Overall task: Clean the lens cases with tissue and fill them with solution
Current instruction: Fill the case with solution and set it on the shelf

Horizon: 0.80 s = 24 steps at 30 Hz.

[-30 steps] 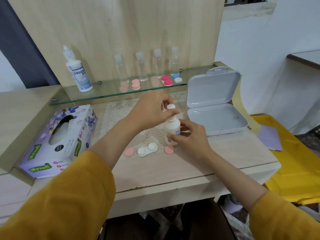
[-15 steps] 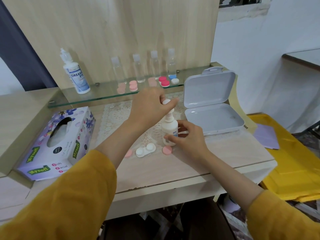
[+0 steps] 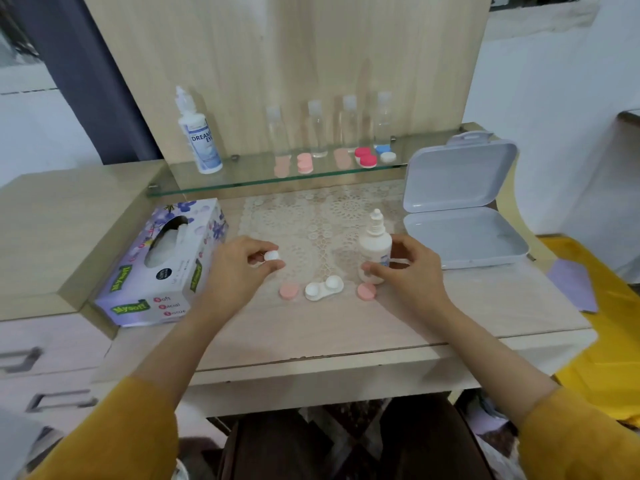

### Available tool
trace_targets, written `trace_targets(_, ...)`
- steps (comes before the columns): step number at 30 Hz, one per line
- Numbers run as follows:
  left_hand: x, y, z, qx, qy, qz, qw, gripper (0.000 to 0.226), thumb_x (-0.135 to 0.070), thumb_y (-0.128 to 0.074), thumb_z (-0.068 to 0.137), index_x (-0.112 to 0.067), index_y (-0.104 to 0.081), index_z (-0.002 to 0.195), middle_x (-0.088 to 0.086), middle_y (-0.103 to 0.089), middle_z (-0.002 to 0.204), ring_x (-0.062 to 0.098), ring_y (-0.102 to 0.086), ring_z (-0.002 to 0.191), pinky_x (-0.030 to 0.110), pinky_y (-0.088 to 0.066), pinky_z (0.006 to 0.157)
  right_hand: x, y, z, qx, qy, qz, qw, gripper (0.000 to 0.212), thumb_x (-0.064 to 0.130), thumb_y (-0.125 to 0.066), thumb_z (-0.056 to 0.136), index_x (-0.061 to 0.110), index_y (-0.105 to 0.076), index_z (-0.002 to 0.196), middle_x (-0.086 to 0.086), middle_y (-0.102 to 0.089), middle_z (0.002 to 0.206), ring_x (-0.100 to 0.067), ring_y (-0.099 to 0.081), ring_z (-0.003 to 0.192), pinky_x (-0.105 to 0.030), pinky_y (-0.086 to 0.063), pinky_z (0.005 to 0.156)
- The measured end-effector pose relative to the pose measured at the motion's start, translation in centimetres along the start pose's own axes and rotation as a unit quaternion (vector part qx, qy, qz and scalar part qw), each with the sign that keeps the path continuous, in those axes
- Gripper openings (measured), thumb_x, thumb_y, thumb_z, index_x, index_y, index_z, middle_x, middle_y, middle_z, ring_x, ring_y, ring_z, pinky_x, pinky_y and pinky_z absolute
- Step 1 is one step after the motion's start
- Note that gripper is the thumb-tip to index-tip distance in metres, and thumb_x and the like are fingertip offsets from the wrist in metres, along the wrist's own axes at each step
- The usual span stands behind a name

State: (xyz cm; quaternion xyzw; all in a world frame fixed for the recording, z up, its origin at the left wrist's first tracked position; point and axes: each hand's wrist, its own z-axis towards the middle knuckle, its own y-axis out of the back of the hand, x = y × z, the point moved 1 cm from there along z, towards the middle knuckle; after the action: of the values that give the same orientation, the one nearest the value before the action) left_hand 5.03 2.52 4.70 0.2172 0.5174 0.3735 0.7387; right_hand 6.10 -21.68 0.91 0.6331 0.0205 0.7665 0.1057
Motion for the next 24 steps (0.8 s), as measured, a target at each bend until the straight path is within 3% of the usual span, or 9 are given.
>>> trace_targets(3, 2.5, 0.2, -1.0, 0.004, 0.024, 0.026, 0.999, 0.026, -0.013, -0.074, 0.075, -0.009, -0.07, 0.1, 0.006, -0.064, 0.094, 0.007, -0.052, 0.075, 0.0, -0.035, 0.069, 0.2, -0.2, 0.0, -0.002, 0.005, 0.03, 1.0, 0.038, 0.007, -0.081, 0.064, 0.013, -0.067, 0.099, 0.003, -0.071, 0.092, -0.008, -0.068, 0.082, -0.019, -0.053, 0.068)
trace_targets(6, 3.7, 0.1, -1.5, 0.011, 0.033, 0.032, 0.999, 0.026, -0.01, -0.073, 0.075, -0.006, -0.07, 0.1, 0.01, -0.065, 0.095, 0.014, -0.054, 0.082, 0.002, -0.036, 0.069, 0.7, 0.0, 0.7, 0.008, 0.028, -0.017, 0.999, 0.041, 0.009, -0.081, 0.064, 0.013, -0.067, 0.103, 0.004, -0.07, 0.096, -0.01, -0.066, 0.088, -0.023, -0.052, 0.078)
trace_targets(10, 4.5, 0.1, -1.6, 0.004, 0.035, 0.027, 0.999, 0.03, -0.011, -0.073, 0.076, -0.005, -0.067, 0.105, 0.011, -0.064, 0.101, 0.014, -0.054, 0.084, 0.01, -0.035, 0.073, 1.9, 0.3, 1.5, 0.028, 0.07, -0.076, 0.994, 0.048, 0.012, -0.081, 0.064, 0.013, -0.064, 0.109, 0.001, -0.066, 0.099, -0.012, -0.062, 0.093, -0.017, -0.046, 0.082)
trace_targets(12, 4.1, 0.1, -1.7, -0.028, -0.022, 0.05, 0.998, 0.036, -0.013, -0.074, 0.075, -0.004, -0.065, 0.109, 0.011, -0.061, 0.105, 0.015, -0.053, 0.09, 0.01, -0.032, 0.081, 2.4, 0.4, 1.7, 0.039, 0.085, -0.091, 0.991, 0.047, 0.01, -0.081, 0.065, 0.012, -0.063, 0.108, 0.001, -0.066, 0.098, -0.014, -0.062, 0.093, -0.019, -0.046, 0.083)
trace_targets(15, 2.3, -0.7, -2.3, -0.058, -0.13, 0.059, 0.988, 0.034, -0.028, -0.071, 0.075, -0.004, -0.068, 0.099, 0.01, -0.062, 0.094, 0.012, -0.05, 0.092, 0.009, -0.031, 0.086, 3.3, 0.5, 1.8, 0.058, 0.118, -0.13, 0.983, 0.048, 0.01, -0.08, 0.066, 0.01, -0.062, 0.111, 0.005, -0.063, 0.099, -0.013, -0.06, 0.094, -0.021, -0.043, 0.087)
trace_targets(18, 0.8, -2.5, -3.1, 0.002, -0.15, 0.02, 0.988, 0.04, -0.041, -0.063, 0.075, -0.008, -0.069, 0.097, 0.005, -0.062, 0.09, 0.007, -0.049, 0.089, 0.011, -0.035, 0.084, 3.8, 0.4, 1.7, 0.072, 0.14, -0.169, 0.973, 0.049, 0.01, -0.08, 0.067, 0.009, -0.062, 0.113, 0.007, -0.061, 0.1, -0.01, -0.057, 0.092, -0.02, -0.041, 0.087)
trace_targets(22, 0.5, -4.5, -3.5, 0.07, -0.089, -0.003, 0.994, 0.046, -0.031, -0.077, 0.071, -0.011, -0.065, 0.11, -0.002, -0.058, 0.105, 0.009, -0.047, 0.1, 0.015, -0.033, 0.088, 3.7, 0.3, 1.5, 0.084, 0.169, -0.208, 0.96, 0.048, 0.011, -0.081, 0.065, 0.01, -0.063, 0.11, 0.004, -0.061, 0.099, -0.013, -0.055, 0.09, -0.022, -0.042, 0.083)
trace_targets(24, 0.7, -5.0, -3.3, 0.069, -0.071, -0.018, 0.995, 0.039, -0.028, -0.078, 0.07, -0.013, -0.068, 0.104, -0.003, -0.061, 0.103, 0.01, -0.047, 0.097, 0.013, -0.033, 0.086, 3.7, 0.2, 1.3, 0.094, 0.191, -0.236, 0.948, 0.047, 0.009, -0.08, 0.065, 0.01, -0.064, 0.109, 0.0, -0.063, 0.098, -0.015, -0.054, 0.089, -0.024, -0.04, 0.079)
